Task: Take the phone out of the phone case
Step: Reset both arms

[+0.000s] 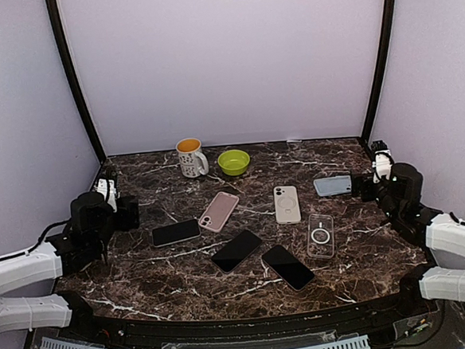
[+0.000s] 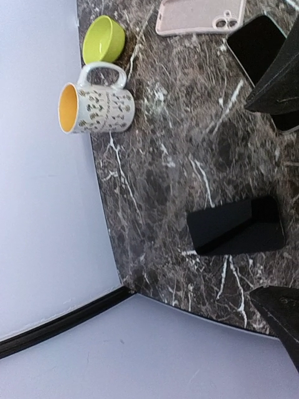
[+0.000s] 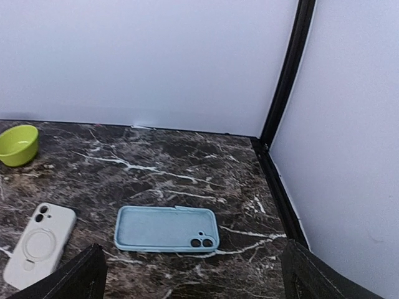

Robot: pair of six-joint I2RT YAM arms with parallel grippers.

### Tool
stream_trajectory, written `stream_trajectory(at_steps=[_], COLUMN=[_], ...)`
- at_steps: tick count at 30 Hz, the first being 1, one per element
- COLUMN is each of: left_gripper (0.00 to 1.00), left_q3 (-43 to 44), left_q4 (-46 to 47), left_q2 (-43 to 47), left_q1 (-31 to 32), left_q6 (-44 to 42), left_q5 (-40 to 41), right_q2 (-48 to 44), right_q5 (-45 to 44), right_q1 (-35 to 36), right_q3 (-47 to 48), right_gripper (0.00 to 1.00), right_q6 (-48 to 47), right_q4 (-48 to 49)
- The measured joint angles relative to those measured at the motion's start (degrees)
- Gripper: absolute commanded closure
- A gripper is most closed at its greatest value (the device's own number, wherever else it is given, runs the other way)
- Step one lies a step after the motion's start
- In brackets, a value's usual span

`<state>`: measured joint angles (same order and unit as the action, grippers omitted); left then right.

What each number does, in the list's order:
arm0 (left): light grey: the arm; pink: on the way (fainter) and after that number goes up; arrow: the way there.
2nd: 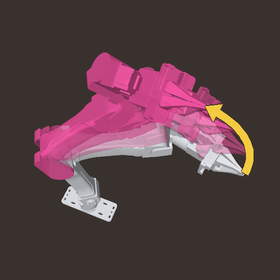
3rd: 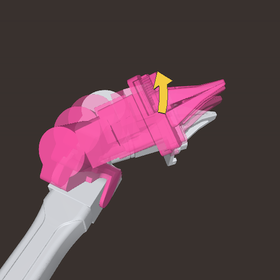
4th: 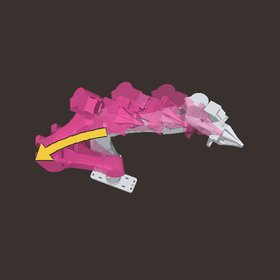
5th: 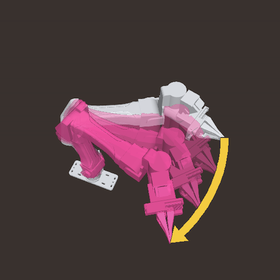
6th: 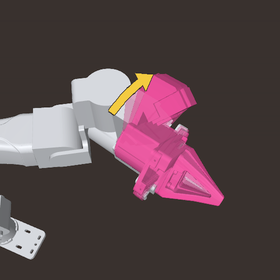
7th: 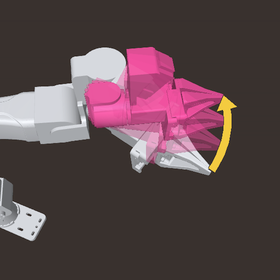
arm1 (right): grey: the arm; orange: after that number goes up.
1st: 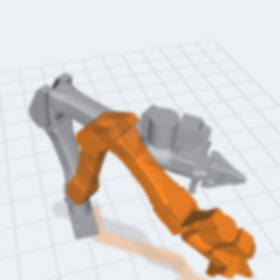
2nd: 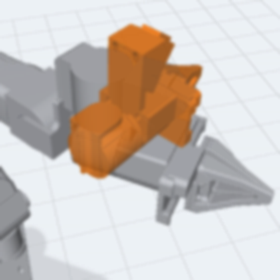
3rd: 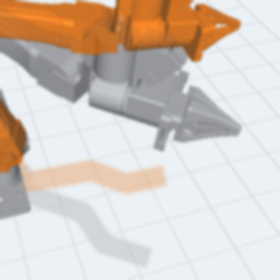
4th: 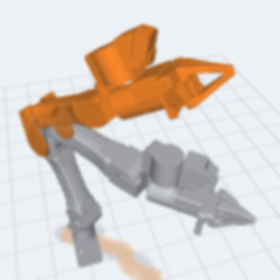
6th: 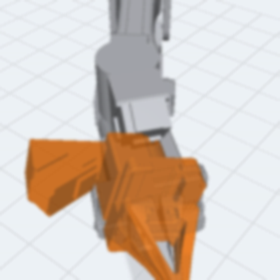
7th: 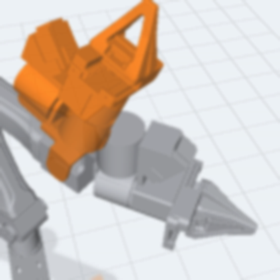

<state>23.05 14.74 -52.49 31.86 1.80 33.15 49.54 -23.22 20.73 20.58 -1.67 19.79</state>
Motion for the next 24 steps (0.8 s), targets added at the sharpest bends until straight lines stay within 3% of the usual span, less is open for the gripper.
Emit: stream_trajectory(at_steps=[7,13,24], left_gripper=[0.01,0.01,0.01], left_q3=[-8.6,-10.5,-10.5], left_q4=[14.3,27.2,49.7], left_q2=[-5.6,-16.4,-29.3], left_q1=[-11.4,-17.8,-23.0], left_q6=[-5.8,-6.1,-9.8], left_q5=[-4.4,-7.6,-16.2], right_q2=[8.8,17.6,28.1], right_q5=[-4.1,-5.0,6.2], right_q1=[-3.7,-8.1,-14.1], right_q3=[-6.2,-11.1,-12.7], right_gripper=[0.02,0.02,0.02], right_q6=[-1.8,-1.5,-3.5], right_q4=[13.3,26.0,46.0])
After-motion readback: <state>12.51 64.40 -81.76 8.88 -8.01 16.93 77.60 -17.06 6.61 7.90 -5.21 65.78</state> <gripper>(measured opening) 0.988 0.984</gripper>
